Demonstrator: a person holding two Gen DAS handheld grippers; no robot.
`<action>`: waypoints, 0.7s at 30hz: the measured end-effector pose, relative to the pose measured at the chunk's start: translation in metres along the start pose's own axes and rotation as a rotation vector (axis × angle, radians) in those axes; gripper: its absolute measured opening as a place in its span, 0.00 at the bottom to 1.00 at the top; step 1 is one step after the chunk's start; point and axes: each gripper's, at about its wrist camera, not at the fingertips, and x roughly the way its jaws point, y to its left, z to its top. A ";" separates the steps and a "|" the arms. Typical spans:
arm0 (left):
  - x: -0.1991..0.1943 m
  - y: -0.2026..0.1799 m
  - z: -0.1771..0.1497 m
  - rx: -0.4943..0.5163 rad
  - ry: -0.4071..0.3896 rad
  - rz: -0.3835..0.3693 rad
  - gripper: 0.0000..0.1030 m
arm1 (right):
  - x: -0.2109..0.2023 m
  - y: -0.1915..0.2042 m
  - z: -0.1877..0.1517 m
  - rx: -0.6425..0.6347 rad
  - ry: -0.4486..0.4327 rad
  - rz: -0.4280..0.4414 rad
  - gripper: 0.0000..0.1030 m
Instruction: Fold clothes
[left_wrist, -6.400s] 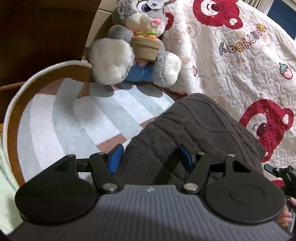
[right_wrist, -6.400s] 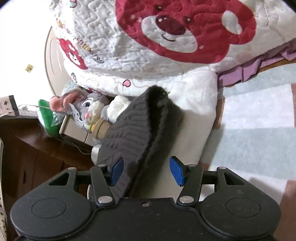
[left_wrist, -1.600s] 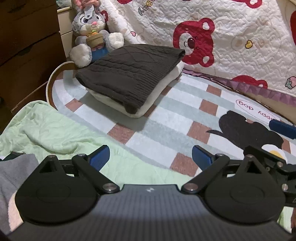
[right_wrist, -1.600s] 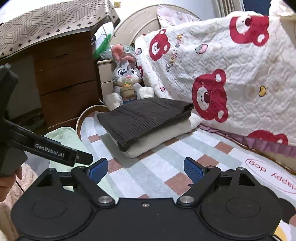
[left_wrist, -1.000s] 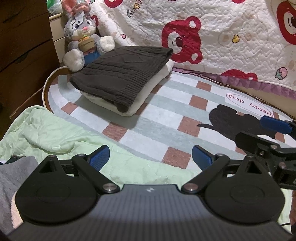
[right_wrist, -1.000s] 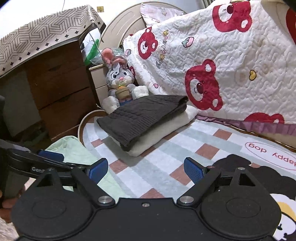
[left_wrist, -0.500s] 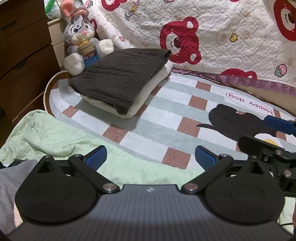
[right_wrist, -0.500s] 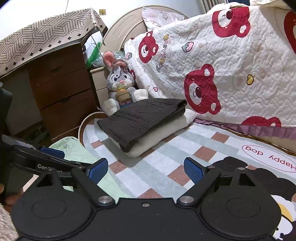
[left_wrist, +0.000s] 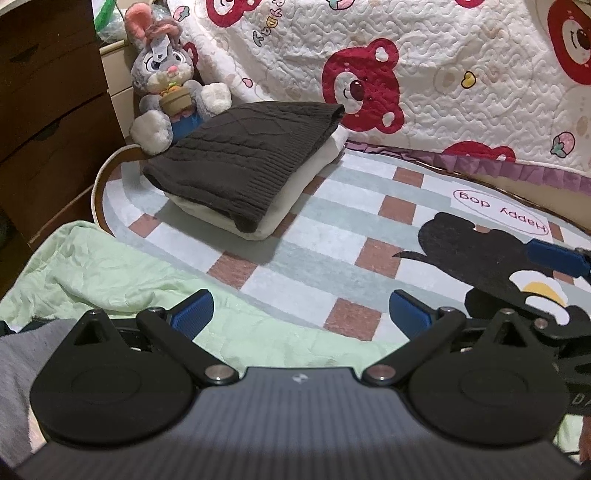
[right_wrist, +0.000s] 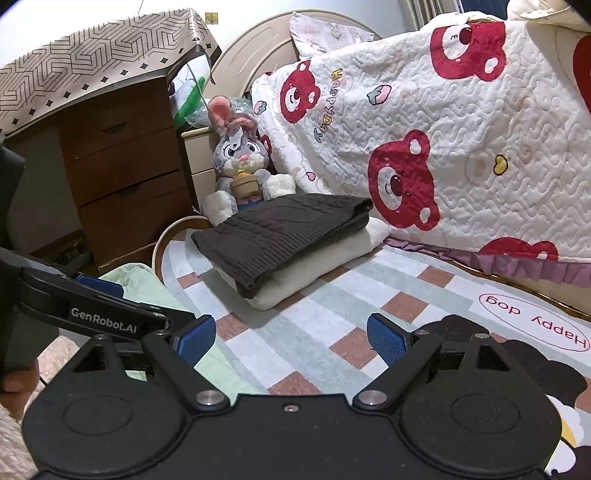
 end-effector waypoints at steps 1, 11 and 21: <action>0.000 -0.001 0.000 -0.002 -0.001 -0.002 1.00 | 0.000 0.000 0.000 0.000 0.000 -0.002 0.89; 0.001 -0.004 -0.002 -0.005 0.018 0.010 1.00 | -0.001 -0.001 -0.002 -0.003 -0.001 -0.014 0.89; 0.002 -0.006 -0.003 0.004 0.031 0.012 1.00 | -0.001 -0.005 -0.005 0.020 0.004 -0.018 0.89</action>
